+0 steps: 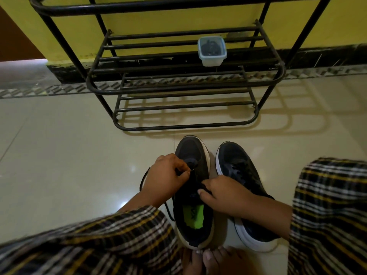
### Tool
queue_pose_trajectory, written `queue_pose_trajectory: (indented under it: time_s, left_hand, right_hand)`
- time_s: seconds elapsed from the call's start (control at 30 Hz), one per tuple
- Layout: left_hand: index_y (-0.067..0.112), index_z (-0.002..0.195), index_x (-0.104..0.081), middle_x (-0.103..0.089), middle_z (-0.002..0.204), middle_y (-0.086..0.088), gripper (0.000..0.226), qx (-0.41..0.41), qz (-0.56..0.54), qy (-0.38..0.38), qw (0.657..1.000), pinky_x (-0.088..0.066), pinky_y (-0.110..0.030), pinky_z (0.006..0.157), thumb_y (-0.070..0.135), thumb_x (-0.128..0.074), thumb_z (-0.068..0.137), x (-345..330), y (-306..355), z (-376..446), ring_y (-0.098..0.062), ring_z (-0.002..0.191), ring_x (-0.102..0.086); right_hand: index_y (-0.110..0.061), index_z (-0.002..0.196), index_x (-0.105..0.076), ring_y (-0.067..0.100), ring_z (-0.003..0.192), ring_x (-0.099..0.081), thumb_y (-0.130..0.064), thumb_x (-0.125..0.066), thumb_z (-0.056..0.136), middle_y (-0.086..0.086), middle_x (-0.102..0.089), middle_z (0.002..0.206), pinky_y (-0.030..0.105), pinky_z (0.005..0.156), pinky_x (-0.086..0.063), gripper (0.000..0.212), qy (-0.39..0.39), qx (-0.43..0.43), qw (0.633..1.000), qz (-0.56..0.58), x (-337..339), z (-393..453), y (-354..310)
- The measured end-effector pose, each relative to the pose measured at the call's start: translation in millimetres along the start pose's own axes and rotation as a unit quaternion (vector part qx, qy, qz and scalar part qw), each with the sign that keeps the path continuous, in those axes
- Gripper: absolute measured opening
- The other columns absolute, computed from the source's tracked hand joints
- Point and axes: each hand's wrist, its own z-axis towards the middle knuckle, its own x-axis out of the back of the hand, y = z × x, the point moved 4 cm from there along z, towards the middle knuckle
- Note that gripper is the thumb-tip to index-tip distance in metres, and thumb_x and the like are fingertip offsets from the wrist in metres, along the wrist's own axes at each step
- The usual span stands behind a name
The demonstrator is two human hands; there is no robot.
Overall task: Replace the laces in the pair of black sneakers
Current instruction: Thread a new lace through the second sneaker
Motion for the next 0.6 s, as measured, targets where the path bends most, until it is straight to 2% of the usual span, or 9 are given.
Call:
queue_pose_trajectory:
  time_s: [0.13,0.2,0.33,0.4,0.5,0.6]
  left_hand:
    - [0.024,0.082,-0.075,-0.059,0.084,0.008,0.008,0.012,-0.036,-0.015,0.999,-0.05,-0.036,0.082,0.02,-0.068,0.081,-2,-2,1,-0.019,0.091,-0.056]
    - [0.021,0.083,-0.075,-0.058,0.082,0.009,0.007,0.013,-0.041,-0.012,0.999,-0.049,-0.03,0.082,0.019,-0.068,0.082,-2,-2,0,-0.014,0.086,-0.056]
    - [0.019,0.08,-0.074,-0.055,0.078,0.012,0.007,0.019,-0.076,-0.007,0.997,-0.043,-0.016,0.069,0.017,-0.068,0.083,-4,-1,-2,0.001,0.072,-0.051]
    - [0.02,0.078,-0.073,-0.054,0.079,0.013,0.008,0.027,-0.096,-0.011,0.995,-0.039,-0.011,0.068,0.016,-0.068,0.084,-7,-1,-3,0.001,0.074,-0.05]
    - [0.021,0.08,-0.073,-0.055,0.084,0.01,0.009,0.028,-0.097,-0.02,0.995,-0.039,-0.014,0.071,0.016,-0.067,0.084,-11,-1,-3,-0.002,0.079,-0.05]
    - [0.022,0.08,-0.072,-0.056,0.085,0.009,0.009,0.03,-0.098,-0.014,0.995,-0.038,-0.008,0.069,0.018,-0.066,0.085,-12,-1,-4,-0.001,0.077,-0.051]
  right_hand:
    - [-0.022,0.063,-0.03,0.017,0.054,-0.037,-0.034,-0.038,0.099,0.0,-0.037,0.059,0.032,0.051,-0.027,0.038,0.002,-0.003,1.0,0.011,0,0,1]
    - [-0.023,0.064,-0.03,0.016,0.054,-0.037,-0.033,-0.038,0.099,-0.001,-0.037,0.06,0.033,0.051,-0.027,0.038,-0.003,-0.008,1.0,0.011,0,0,1]
    - [-0.023,0.064,-0.029,0.01,0.052,-0.033,-0.034,-0.038,0.099,-0.002,-0.036,0.06,0.03,0.05,-0.026,0.038,-0.012,-0.005,1.0,-0.005,2,-1,-1]
    - [-0.023,0.064,-0.029,0.01,0.052,-0.032,-0.035,-0.038,0.099,-0.002,-0.035,0.06,0.03,0.049,-0.025,0.038,-0.018,-0.001,1.0,-0.018,2,0,-3]
    - [-0.022,0.064,-0.028,0.01,0.053,-0.032,-0.036,-0.037,0.099,-0.001,-0.035,0.061,0.033,0.052,-0.026,0.038,-0.019,0.0,0.999,-0.027,3,0,-4]
    - [-0.023,0.064,-0.028,0.011,0.054,-0.032,-0.036,-0.037,0.099,-0.002,-0.035,0.061,0.032,0.055,-0.029,0.039,-0.019,0.002,0.999,-0.03,3,-1,-4]
